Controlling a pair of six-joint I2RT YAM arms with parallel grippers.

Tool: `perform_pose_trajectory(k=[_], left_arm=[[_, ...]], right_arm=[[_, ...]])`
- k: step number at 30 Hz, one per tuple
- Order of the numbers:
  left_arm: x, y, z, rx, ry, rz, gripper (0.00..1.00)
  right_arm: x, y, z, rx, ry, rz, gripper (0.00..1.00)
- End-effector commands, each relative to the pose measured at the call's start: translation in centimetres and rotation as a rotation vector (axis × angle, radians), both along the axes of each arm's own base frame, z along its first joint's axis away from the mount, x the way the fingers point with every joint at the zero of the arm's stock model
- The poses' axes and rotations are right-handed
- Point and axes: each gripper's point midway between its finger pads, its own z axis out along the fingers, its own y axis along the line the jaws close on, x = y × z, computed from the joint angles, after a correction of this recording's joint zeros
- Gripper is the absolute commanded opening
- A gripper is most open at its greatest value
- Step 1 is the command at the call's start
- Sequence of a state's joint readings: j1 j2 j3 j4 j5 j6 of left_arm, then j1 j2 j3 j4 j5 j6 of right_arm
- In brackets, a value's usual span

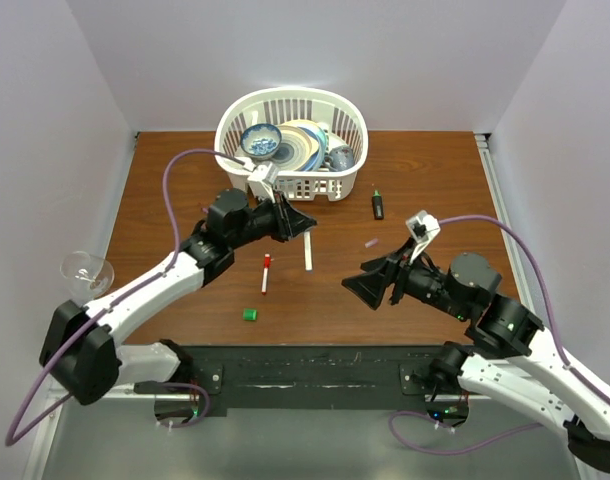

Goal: Insert the pens into the pen caps

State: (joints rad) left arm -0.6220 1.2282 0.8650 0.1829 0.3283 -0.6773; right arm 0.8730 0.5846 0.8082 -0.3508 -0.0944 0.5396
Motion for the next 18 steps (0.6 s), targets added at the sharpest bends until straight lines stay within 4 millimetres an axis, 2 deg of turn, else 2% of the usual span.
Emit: perform_pose_trajectory(k=[1, 2, 5, 8, 10, 11, 14, 18], left_arm=[[2.7, 1.3, -5.9, 0.175, 0.076, 0.115, 0.00], [3.1, 1.6, -8.0, 0.216, 0.114, 0.140, 0.00], [3.4, 1.9, -11.8, 0.284, 0.207, 0.173, 0.00], [3.4, 2.2, -14.5, 0.339, 0.277, 0.194, 0.00], [3.5, 2.3, -15.6, 0.373, 0.296, 0.207, 0.00], [3.2, 2.7, -17.0, 0.417, 0.335, 0.215, 0.01], [3.0, 3.2, -19.0, 0.498, 0.372, 0.237, 0.02], [2.9, 3.4, -20.2, 0.567, 0.394, 0.263, 0.03]], right_arm=[[0.2, -1.3, -0.7, -0.006, 0.052, -0.075, 0.81], [0.3, -1.5, -0.6, -0.004, 0.052, -0.088, 0.82], [0.6, -2.0, -1.3, -0.019, 0.057, -0.118, 0.84], [1.1, -2.2, -1.8, -0.044, 0.059, -0.141, 0.84], [1.3, -2.1, -2.2, -0.063, 0.061, -0.146, 0.84], [1.4, -2.2, -2.3, -0.068, 0.061, -0.153, 0.84], [1.6, -2.0, -2.7, -0.077, 0.066, -0.152, 0.84], [1.7, -1.7, -2.8, -0.078, 0.073, -0.149, 0.84]])
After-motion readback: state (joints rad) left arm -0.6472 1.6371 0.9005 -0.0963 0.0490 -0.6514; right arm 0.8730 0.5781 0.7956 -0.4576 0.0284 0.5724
